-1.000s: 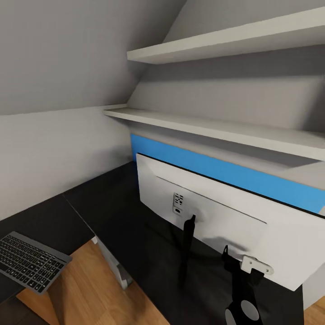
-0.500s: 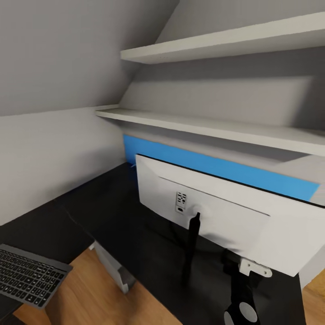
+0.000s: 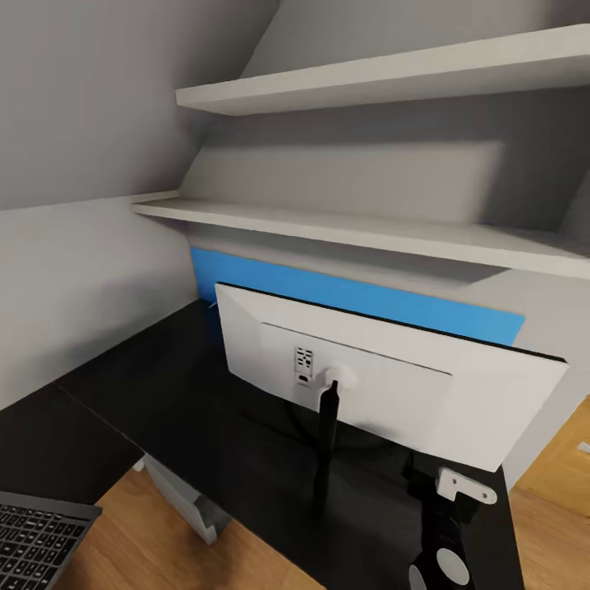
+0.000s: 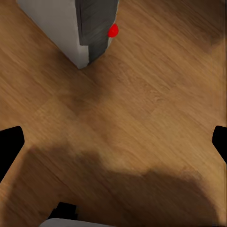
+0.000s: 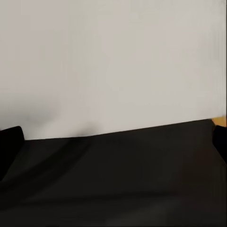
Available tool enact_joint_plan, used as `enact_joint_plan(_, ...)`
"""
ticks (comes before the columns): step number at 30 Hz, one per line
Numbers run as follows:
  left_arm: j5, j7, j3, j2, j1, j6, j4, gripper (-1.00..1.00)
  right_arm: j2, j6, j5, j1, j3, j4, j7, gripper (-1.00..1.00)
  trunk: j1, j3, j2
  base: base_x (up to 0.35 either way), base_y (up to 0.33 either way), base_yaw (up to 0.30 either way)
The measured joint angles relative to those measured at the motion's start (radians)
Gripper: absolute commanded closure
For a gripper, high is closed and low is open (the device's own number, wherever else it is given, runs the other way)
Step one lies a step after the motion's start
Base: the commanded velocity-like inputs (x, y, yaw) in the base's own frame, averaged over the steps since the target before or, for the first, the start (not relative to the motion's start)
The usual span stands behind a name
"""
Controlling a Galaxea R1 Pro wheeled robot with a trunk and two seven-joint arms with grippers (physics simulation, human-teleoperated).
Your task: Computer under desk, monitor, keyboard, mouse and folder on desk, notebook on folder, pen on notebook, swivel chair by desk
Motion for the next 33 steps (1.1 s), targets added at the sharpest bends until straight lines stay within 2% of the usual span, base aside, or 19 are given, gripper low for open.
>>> enact_joint_plan(6,0.000,0.000,0.000,0.000,0.000,0.000,0.000,-1.00,-0.001,-0.001,0.000,0.000,0.000,-0.002,0.000,-1.00,0.000,0.000,0.000,0.000,0.001,-0.236)
enact_joint_plan(13,0.000,0.000,0.000,0.001,0.000,0.000,0.000,-1.00,-0.002,-0.013,0.003,0.000,0.003,0.000,0.001,-1.00,0.000,0.000,0.000,0.000,0.033,-0.058)
enact_joint_plan(26,0.000,0.000,0.000,0.006,0.000,-0.001,0.000,-1.00,-0.003,-0.017,0.003,0.000,0.006,0.004,0.002,-1.00,0.000,0.000,0.000,0.026,0.278,-0.008)
enact_joint_plan(33,0.000,0.000,0.000,0.008,0.000,0.001,0.000,-1.00,-0.003,-0.017,0.001,0.000,0.007,0.003,0.004,-1.00,0.000,0.000,0.000,0.038,0.129,-0.185)
